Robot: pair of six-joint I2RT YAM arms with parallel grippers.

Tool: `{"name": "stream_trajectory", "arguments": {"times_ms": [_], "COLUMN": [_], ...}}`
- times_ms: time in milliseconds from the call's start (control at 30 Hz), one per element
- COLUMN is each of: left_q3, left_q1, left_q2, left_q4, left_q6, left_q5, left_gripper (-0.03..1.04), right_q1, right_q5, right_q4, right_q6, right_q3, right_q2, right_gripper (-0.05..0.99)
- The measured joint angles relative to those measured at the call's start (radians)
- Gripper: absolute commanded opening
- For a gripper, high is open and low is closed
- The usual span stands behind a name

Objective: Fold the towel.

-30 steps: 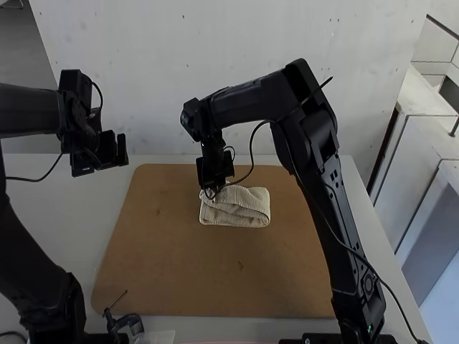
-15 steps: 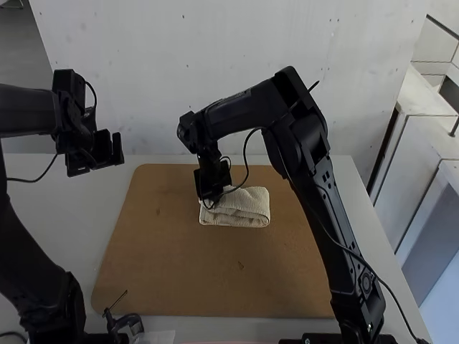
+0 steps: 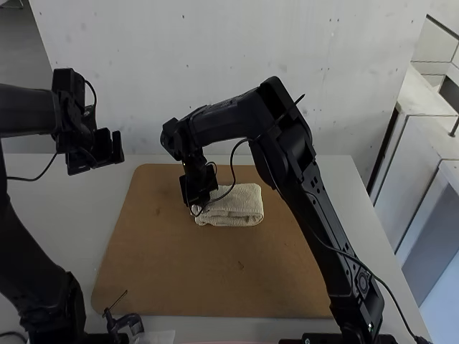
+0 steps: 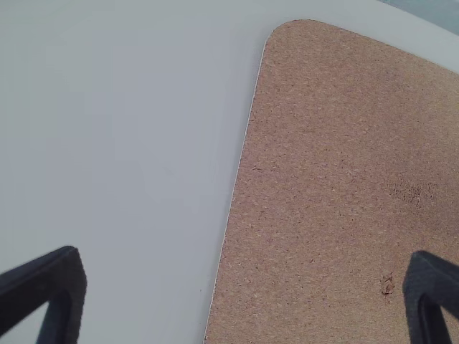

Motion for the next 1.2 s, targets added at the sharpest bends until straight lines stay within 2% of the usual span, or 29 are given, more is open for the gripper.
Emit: {"name": "stream_trajectory", "arguments": {"times_ms": [200, 233, 300, 400, 467, 567, 633, 767, 967, 1200], "left_q3": [0.0, 0.0, 0.0, 0.0, 0.0, 0.0, 0.0, 0.0, 0.0, -0.007], "left_q1": [0.003, 0.003, 0.003, 0.003, 0.003, 0.003, 0.003, 0.003, 0.001, -0.039], "left_q2": [0.002, 0.002, 0.002, 0.002, 0.002, 0.003, 0.013, 0.037, 0.039, 0.039], "left_q4": [0.003, 0.003, 0.003, 0.008, 0.009, 0.011, 0.015, 0.02, 0.024, 0.03], "left_q6": [0.008, 0.011, 0.012, 0.014, 0.014, 0.015, 0.015, 0.015, 0.015, 0.014], "left_q5": [0.0, 0.0, 0.0, 0.0, 0.0, 0.0, 0.0, 0.0, 0.0, 0.001], "left_gripper": [0.99, 0.99, 0.99, 0.99, 0.99, 0.99, 0.99, 0.99, 0.99, 0.99], "right_q1": [-0.002, -0.005, -0.009, -0.021, -0.034, -0.057, -0.071, -0.095, -0.157, -0.322], "right_q5": [0.0, 0.001, 0.008, 0.016, 0.019, 0.023, 0.023, 0.026, 0.027, 0.033], "right_q4": [-0.03, -0.039, -0.055, -0.074, -0.079, -0.087, -0.093, -0.089, -0.023, 0.133], "right_q6": [0.0, 0.0, 0.0, -0.001, 0.002, 0.002, 0.0, 0.0, 0.005, 0.003], "right_q3": [0.027, 0.037, 0.058, 0.073, 0.075, 0.075, 0.074, 0.067, -0.021, -0.267], "right_q2": [0.0, 0.0, 0.0, -0.001, -0.01, -0.041, -0.077, -0.145, -0.241, -0.332], "right_gripper": [0.02, 0.04, 0.16, 0.16, 0.34, 0.84, 0.93, 0.96, 0.96, 0.96]}}
